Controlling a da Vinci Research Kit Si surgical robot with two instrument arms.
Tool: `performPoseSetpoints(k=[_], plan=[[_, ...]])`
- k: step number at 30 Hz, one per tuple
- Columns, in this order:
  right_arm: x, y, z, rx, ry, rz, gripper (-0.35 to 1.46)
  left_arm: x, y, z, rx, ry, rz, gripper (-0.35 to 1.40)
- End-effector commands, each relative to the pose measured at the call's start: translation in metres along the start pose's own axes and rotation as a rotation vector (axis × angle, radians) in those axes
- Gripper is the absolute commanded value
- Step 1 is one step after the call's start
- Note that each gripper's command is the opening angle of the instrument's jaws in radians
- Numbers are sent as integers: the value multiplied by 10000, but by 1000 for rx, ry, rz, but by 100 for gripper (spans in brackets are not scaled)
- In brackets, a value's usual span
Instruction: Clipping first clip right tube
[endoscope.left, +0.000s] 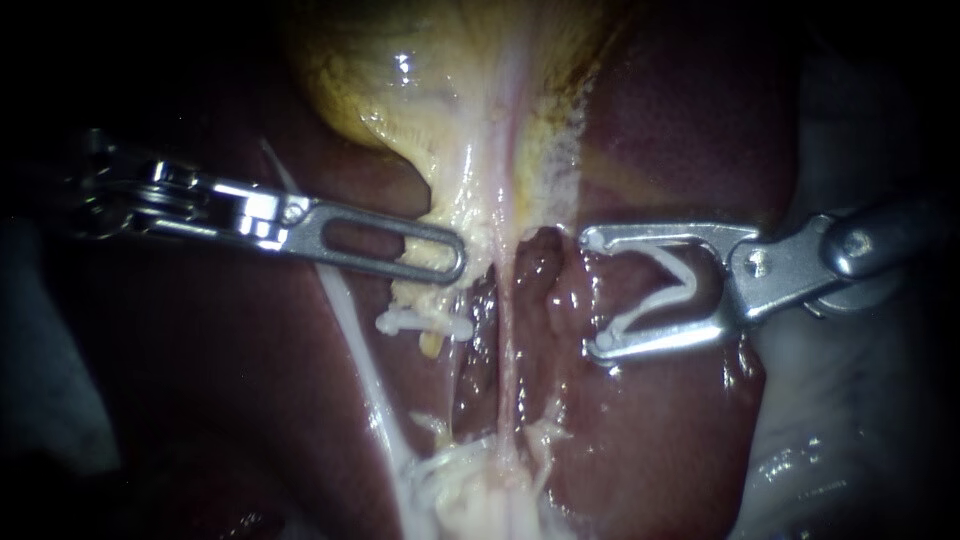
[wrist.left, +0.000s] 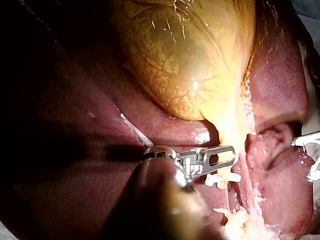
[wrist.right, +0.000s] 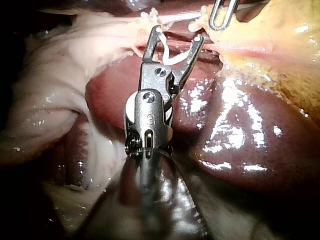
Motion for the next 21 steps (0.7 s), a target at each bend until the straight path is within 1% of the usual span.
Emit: performPoseSetpoints(k=[1, 4, 7, 10, 12, 14, 16, 18, 21], plan=[[0, 0, 0, 0, 0, 0, 50, 0, 0, -1, 0, 0, 0, -35], [0, 0, 0, 0, 0, 0, 50, -1, -5, -6, 2, 3, -2, -35], [0, 0, 0, 0, 0, 0, 50, -6, -15, -20, 8, 10, -9, -35], [0, 0, 0, 0, 0, 0, 50, -13, -29, -40, 3, 9, -17, -35], [0, 0, 0, 0, 0, 0, 50, -15, -41, -55, 6, -2, -24, -35], [0, 0, 0, 0, 0, 0, 50, -15, -50, -67, 10, -7, -34, -35], [0, 0, 1, -1, 0, 0, 50, -13, -61, -76, 9, -12, -27, -35], [0, 0, 2, -1, 0, 0, 50, -10, -67, -78, 8, -13, -24, -35], [-1, 0, 4, -2, -1, -1, 50, -8, -70, -75, 6, -16, -19, -35]])
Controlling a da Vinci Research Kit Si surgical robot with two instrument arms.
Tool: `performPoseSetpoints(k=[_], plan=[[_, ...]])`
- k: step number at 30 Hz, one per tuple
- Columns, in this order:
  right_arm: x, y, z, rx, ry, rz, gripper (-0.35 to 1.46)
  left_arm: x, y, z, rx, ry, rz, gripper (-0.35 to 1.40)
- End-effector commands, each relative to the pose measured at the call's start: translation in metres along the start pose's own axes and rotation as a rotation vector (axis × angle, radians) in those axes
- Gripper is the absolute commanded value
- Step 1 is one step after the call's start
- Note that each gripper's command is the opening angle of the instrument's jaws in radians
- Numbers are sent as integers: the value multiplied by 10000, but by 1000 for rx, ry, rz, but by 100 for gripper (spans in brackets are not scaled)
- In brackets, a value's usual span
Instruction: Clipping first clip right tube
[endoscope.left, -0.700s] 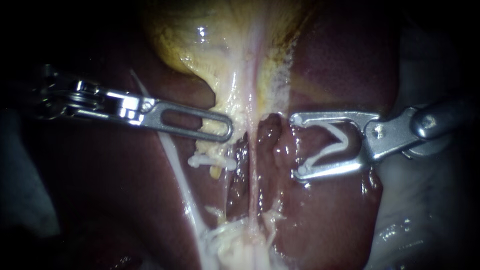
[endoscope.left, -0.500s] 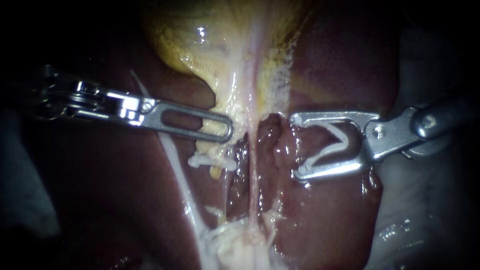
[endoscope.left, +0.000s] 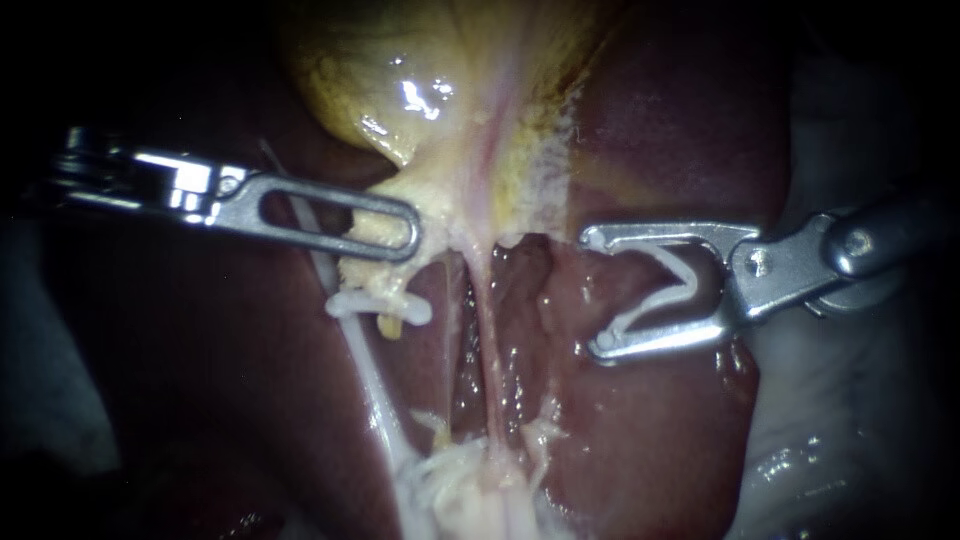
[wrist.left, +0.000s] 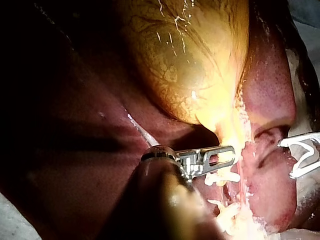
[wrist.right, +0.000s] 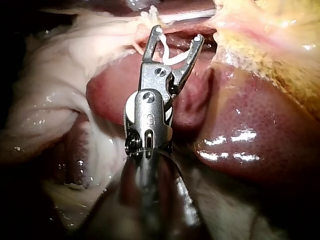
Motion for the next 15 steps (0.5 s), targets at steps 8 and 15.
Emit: performPoseSetpoints(k=[8, 15], plan=[[-23, -11, 24, 0, -52, 169, 50, 1, 1, 1, -2, -1, 4, -35], [-77, -32, 79, 22, -104, 294, 50, 1, 1, 1, -2, -1, 4, -35]])
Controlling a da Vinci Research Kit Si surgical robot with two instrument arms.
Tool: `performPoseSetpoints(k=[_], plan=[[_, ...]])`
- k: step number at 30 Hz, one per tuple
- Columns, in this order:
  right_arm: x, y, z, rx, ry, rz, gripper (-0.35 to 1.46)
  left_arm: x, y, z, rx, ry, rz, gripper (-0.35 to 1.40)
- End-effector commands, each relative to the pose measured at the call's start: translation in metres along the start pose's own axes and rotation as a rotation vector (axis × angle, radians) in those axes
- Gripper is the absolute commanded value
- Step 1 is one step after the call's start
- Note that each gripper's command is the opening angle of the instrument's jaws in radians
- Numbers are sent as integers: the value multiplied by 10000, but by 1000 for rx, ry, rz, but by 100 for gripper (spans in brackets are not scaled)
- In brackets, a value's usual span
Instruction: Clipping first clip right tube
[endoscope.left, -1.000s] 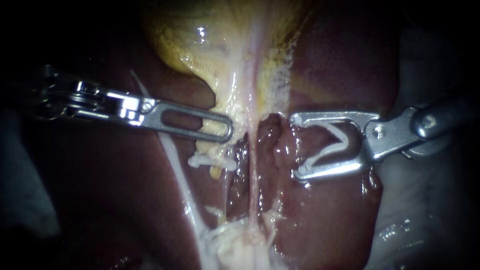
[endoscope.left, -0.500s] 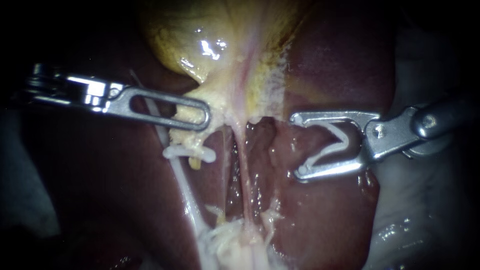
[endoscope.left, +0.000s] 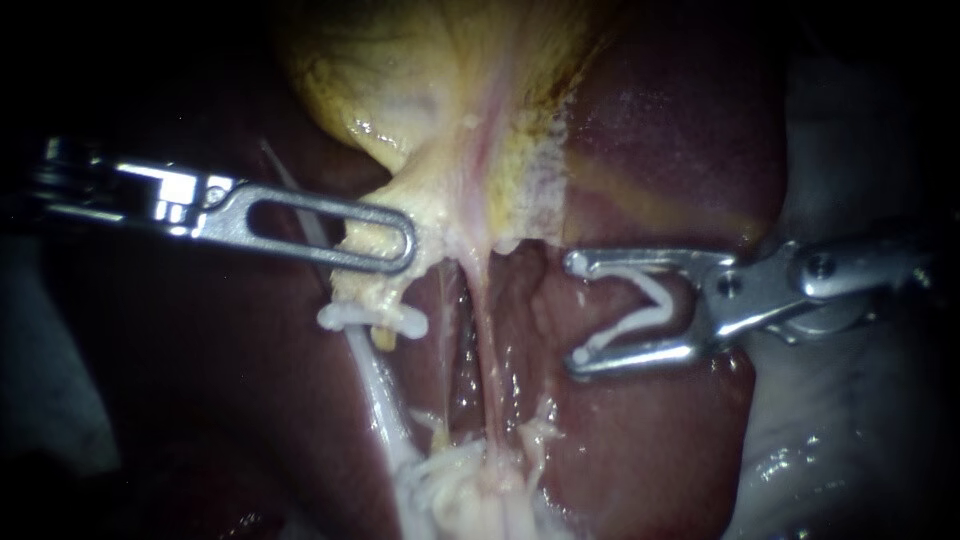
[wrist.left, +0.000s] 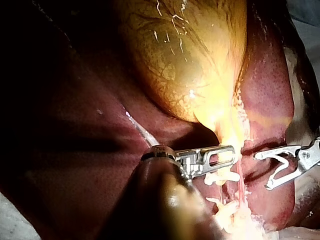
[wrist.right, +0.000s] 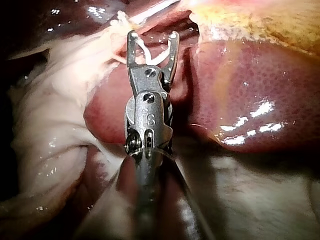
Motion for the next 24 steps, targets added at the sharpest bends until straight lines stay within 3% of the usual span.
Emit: performPoseSetpoints(k=[1, 4, 8, 13, 19, 24], plan=[[-9, -1, 12, -3, -4, 18, 49, 0, 0, 0, 0, 0, 0, -35], [-29, -4, 39, -5, -9, 60, 49, 0, 0, 0, 0, 0, 0, -35], [-40, -8, 65, 17, 7, 103, 49, 0, 0, 0, 0, 0, 0, -35], [-35, -12, 74, 61, 78, 154, 48, 0, 0, 0, 0, 0, 0, -35], [-29, -21, 79, 103, 116, 211, 45, 0, 0, 0, 0, 0, 0, -35], [-24, -26, 85, 124, 122, 215, 43, 0, 0, 0, 0, 0, 0, -35]])
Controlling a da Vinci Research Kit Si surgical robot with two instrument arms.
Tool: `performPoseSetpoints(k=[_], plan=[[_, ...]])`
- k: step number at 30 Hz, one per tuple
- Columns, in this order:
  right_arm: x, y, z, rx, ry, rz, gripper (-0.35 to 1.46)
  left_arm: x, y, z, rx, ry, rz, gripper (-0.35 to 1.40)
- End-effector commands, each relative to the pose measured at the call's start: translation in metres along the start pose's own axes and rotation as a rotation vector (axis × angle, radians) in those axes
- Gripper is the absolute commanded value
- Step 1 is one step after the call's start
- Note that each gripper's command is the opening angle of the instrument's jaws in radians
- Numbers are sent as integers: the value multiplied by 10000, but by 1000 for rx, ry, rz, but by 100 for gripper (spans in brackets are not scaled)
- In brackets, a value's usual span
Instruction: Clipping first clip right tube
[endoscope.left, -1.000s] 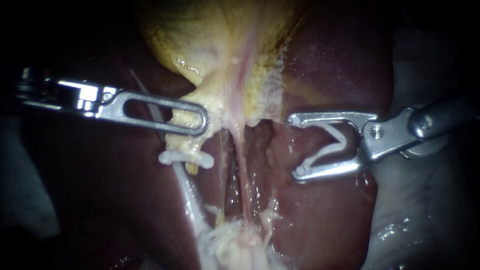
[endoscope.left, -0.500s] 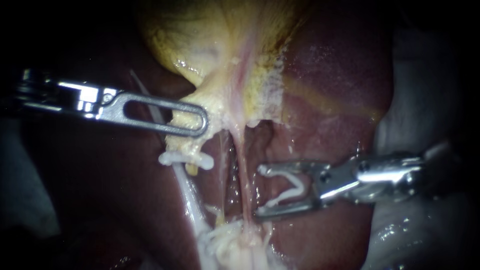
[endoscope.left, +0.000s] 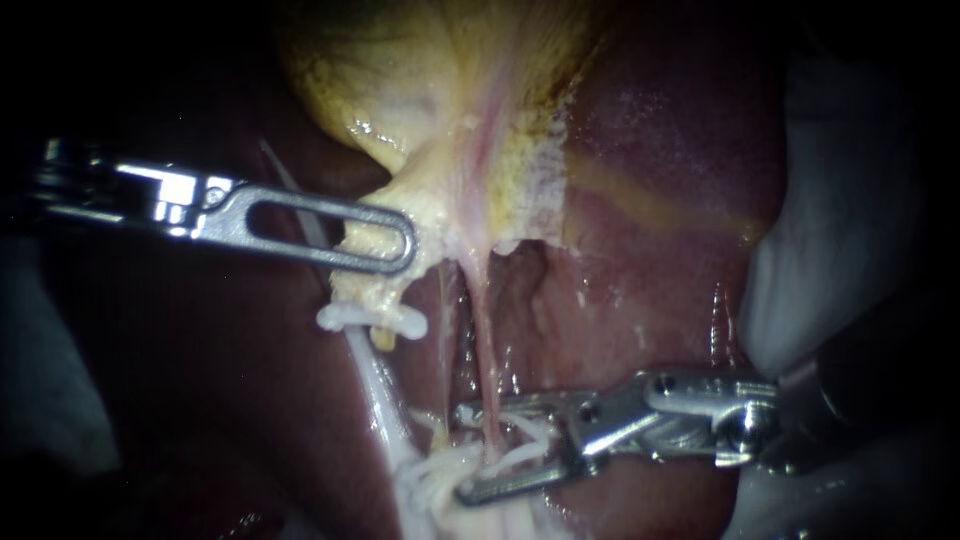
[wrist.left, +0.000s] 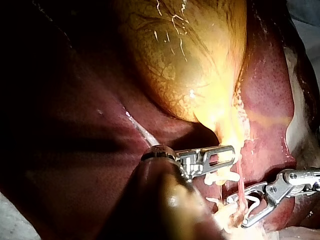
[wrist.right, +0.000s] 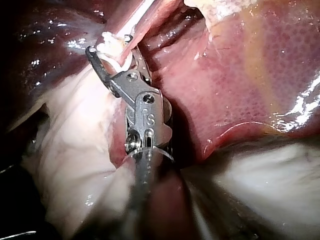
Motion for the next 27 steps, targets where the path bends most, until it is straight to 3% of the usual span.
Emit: performPoseSetpoints(k=[1, 7, 11, 15, 27], plan=[[0, 0, 2, 1, 3, -1, 43, 0, 0, 0, 0, 0, 0, -35], [1, 1, 2, 2, 9, 5, 34, 0, 0, 0, 0, 0, 0, -35], [-1, -3, -9, 8, 17, 135, -35, 0, 1, 0, 0, 0, 0, -35], [-5, -5, -12, -2, -15, 135, -35, -1, 3, 1, 0, 0, 1, -35], [-6, -7, -11, -1, -16, 133, -35, -1, 5, 1, 0, 0, 2, -35]])
